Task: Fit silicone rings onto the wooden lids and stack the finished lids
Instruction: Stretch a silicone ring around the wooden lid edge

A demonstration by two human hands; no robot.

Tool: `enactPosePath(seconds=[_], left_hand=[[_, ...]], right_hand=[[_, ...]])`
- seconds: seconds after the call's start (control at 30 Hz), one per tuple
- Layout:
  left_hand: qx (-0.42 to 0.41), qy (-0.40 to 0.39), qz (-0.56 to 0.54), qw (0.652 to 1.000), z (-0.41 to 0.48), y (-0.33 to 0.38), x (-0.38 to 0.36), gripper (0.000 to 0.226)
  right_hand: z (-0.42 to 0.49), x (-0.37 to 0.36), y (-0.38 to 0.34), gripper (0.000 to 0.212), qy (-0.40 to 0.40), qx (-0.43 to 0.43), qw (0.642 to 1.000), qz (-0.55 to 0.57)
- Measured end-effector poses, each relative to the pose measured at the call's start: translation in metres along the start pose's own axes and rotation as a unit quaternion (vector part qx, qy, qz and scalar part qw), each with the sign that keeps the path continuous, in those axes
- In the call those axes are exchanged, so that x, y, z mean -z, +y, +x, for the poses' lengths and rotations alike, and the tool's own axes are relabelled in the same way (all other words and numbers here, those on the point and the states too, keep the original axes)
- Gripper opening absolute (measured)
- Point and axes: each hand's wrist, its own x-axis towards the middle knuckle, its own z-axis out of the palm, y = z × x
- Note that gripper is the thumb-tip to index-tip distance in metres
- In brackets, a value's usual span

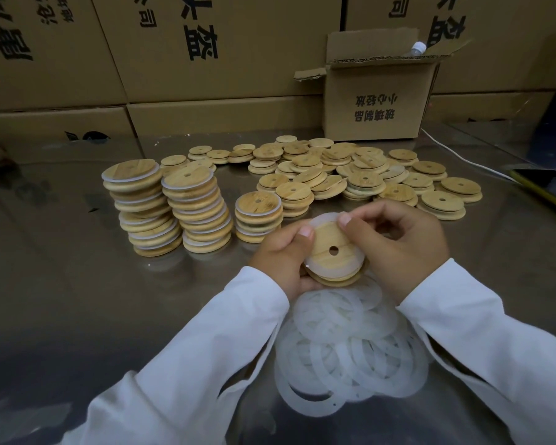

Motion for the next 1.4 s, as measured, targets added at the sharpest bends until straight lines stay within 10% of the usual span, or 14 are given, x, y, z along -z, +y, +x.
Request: enactPosePath(seconds=[0.97,1.4], left_hand=[[-0.125,0.089,0.127,0.980,0.006,0.000,0.005,0.030],[-0.123,0.114,0.025,0.985,0.009,0.001,0.004,0.023]], right_hand=[[0.004,0.004,-0.006,0.015,-0.045,-0.033,0.998,-0.026],[-0.003,0.003,-0.006,0.009,-0.021,-0.023,0.998,0.047]])
